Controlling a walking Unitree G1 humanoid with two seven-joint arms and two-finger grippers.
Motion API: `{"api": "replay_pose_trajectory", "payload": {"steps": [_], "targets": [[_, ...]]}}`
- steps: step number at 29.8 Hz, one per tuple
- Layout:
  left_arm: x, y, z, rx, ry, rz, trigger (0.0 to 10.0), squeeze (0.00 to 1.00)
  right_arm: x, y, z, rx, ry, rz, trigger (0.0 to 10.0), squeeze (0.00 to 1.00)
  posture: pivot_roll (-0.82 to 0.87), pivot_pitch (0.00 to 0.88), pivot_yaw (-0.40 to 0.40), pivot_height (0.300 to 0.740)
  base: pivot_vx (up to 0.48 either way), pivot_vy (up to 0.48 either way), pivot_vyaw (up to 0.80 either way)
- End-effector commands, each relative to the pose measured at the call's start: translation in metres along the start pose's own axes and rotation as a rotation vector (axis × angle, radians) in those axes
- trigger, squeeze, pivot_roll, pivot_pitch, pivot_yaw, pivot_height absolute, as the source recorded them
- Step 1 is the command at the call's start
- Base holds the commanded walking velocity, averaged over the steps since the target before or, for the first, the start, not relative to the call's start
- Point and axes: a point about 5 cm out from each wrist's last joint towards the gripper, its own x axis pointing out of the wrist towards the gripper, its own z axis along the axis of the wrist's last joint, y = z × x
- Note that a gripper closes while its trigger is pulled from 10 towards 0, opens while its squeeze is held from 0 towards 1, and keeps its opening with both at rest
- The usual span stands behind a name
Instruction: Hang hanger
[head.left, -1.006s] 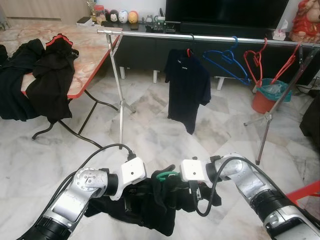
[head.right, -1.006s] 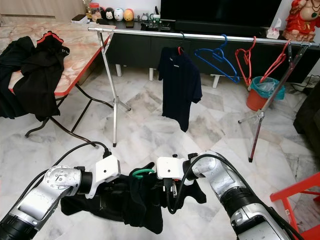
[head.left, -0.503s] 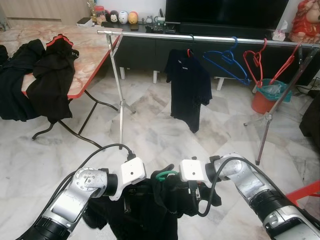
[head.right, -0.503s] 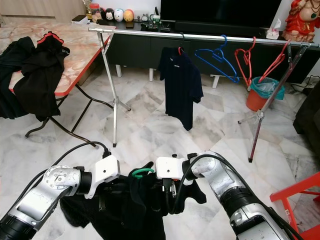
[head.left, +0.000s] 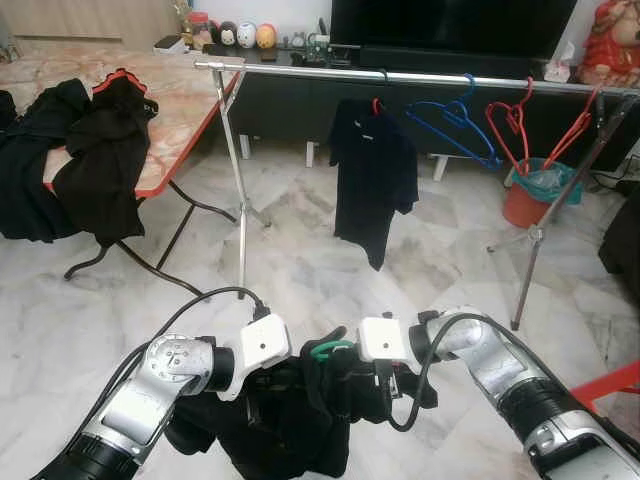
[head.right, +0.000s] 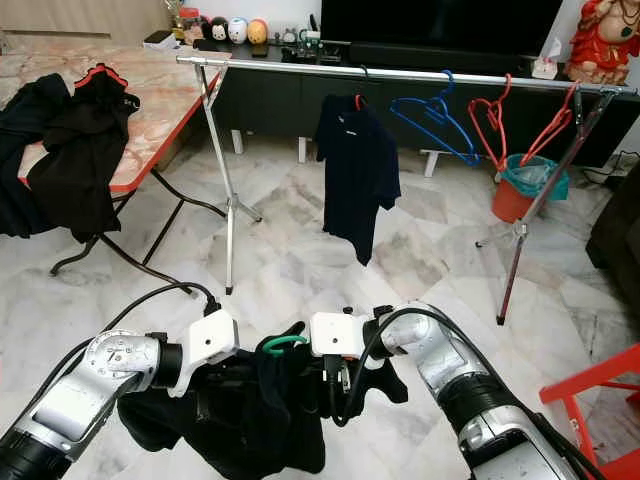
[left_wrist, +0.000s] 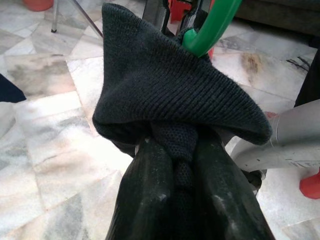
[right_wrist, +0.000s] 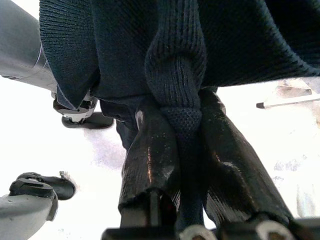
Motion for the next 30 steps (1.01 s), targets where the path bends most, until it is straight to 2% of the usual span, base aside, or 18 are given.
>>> {"api": "replay_pose_trajectory", "payload": {"steps": [1, 3, 4, 6, 7, 8, 9, 10, 13, 14, 15, 24, 30], "targets": [[0.0045, -0.0108, -0.0037, -0.028, 0.003, -0.075, 0.0, 0.0, -0.0103, -0.0181, 0.0116, -0.023, -0.039, -0.115, 1.0, 1.0, 0.06, 0.0, -0.035, 0.74, 0.0, 0.0, 0.0], [0.0046, -0.0107, -0.0039, -0.027, 0.005, -0.077, 0.0, 0.0, -0.01, -0.018, 0.0114, -0.023, -0.039, -0.116, 0.8, 1.0, 0.06, 0.0, -0.035, 0.74, 0.0, 0.0, 0.0], [0.0046, -0.0107, -0.0039, -0.027, 0.005, -0.077, 0.0, 0.0, -0.01, -0.0182, 0.0115, -0.025, -0.039, -0.118, 1.2, 1.0, 0.06, 0.0, -0.035, 0.74, 0.0, 0.0, 0.0], [0.0044, -0.0107, -0.0037, -0.027, 0.005, -0.077, 0.0, 0.0, -0.0101, -0.02, 0.0112, -0.036, -0.026, -0.14, 5.7, 1.0, 0.06, 0.0, -0.034, 0.74, 0.0, 0.0, 0.0], [0.0045, -0.0106, -0.0036, -0.027, 0.004, -0.076, 0.0, 0.0, -0.0099, -0.0204, 0.0105, -0.036, -0.02, -0.143, 10.0, 0.99, 0.06, 0.0, -0.034, 0.74, 0.0, 0.0, 0.0], [0.0047, -0.0105, -0.0035, -0.027, 0.004, -0.076, 0.0, 0.0, -0.0098, -0.0205, 0.0101, -0.036, -0.016, -0.144, 10.0, 0.99, 0.06, 0.0, -0.034, 0.74, 0.0, 0.0, 0.0], [0.0048, -0.0107, -0.0035, -0.027, 0.004, -0.077, 0.0, 0.0, -0.0096, -0.0203, 0.0098, -0.035, -0.014, -0.14, 10.0, 0.17, 0.06, 0.0, -0.034, 0.74, 0.0, 0.0, 0.0], [0.0052, -0.0108, -0.003, -0.027, 0.002, -0.078, 0.0, 0.0, -0.0093, -0.0202, 0.01, -0.035, -0.016, -0.137, 10.0, 0.0, 0.06, 0.0, -0.034, 0.74, 0.0, 0.0, 0.0], [0.0055, -0.0108, -0.0024, -0.026, 0.001, -0.08, 0.0, 0.0, -0.0089, -0.02, 0.0106, -0.035, -0.02, -0.133, 10.0, 0.0, 0.06, 0.0, -0.034, 0.74, 0.0, 0.0, 0.0], [0.0054, -0.0107, -0.0025, -0.027, 0.001, -0.079, 0.0, 0.0, -0.0089, -0.0202, 0.0108, -0.032, -0.023, -0.135, 10.0, 0.14, 0.06, 0.0, -0.034, 0.74, 0.0, 0.0, 0.0], [0.0055, -0.0107, -0.0025, -0.026, 0.002, -0.079, 0.0, 0.0, -0.009, -0.0205, 0.0109, -0.029, -0.025, -0.139, 10.0, 1.0, 0.06, 0.0, -0.034, 0.74, 0.0, 0.0, 0.0], [0.0058, -0.0105, -0.0023, -0.025, 0.001, -0.076, 0.0, 0.0, -0.0108, -0.022, 0.0105, -0.029, -0.022, -0.153, 10.0, 1.0, 0.05, 0.0, -0.033, 0.74, 0.0, 0.0, 0.0], [0.006, -0.0042, -0.0032, -0.023, -0.001, -0.013, 0.0, 0.0, -0.0141, -0.0181, 0.0096, -0.03, -0.024, -0.109, 10.0, 1.0, 0.05, 0.0, -0.033, 0.74, 0.0, 0.0, 0.0]]}}
